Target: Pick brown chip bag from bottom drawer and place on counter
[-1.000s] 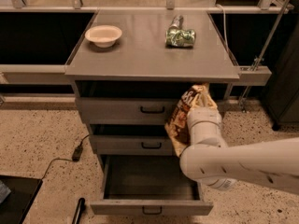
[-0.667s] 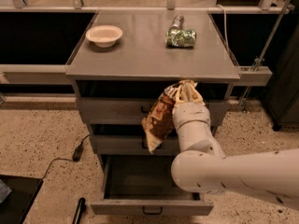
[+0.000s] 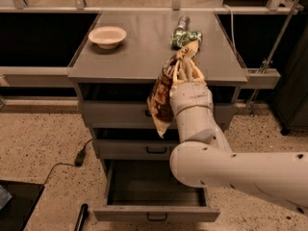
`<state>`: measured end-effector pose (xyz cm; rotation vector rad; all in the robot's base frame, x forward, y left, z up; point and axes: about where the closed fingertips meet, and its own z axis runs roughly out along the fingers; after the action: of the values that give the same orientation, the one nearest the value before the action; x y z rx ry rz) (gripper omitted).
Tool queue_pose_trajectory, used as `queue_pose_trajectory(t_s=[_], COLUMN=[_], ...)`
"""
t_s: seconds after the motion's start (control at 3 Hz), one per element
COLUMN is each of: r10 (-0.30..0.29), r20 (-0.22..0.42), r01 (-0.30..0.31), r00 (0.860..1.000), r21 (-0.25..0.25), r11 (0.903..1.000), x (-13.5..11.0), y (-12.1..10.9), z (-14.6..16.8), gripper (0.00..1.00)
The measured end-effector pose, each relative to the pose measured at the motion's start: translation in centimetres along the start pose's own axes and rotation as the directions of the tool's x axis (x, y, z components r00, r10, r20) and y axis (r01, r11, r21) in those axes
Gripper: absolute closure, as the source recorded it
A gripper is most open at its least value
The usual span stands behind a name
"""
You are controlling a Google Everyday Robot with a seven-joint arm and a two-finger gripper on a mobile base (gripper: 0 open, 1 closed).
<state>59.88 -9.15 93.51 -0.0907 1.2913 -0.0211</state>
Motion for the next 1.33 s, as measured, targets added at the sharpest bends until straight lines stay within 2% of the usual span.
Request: queue_pose_trajectory(t_s=[0.33,0.67,1.0,1.33], r10=[0.037,0.091,0.158,0.218], r20=[-0.037,-0.071,-0.051,0.082], r01=[-0.037,-0.098,-0.166,-0.167], r00=[0.999,0.993,0.986,0.972], r21=[-0.007,-0.091,-0.273,-0.409], r11=[0.9993,0.991,0.9477,0.897], x=[1.3,2.2,-0.4,-7.6], y=[0.5,4.2,12.6,18.8], z=[0.2,3.5,8.7,12.2], gripper=[1.0,1.0,1.0,1.0])
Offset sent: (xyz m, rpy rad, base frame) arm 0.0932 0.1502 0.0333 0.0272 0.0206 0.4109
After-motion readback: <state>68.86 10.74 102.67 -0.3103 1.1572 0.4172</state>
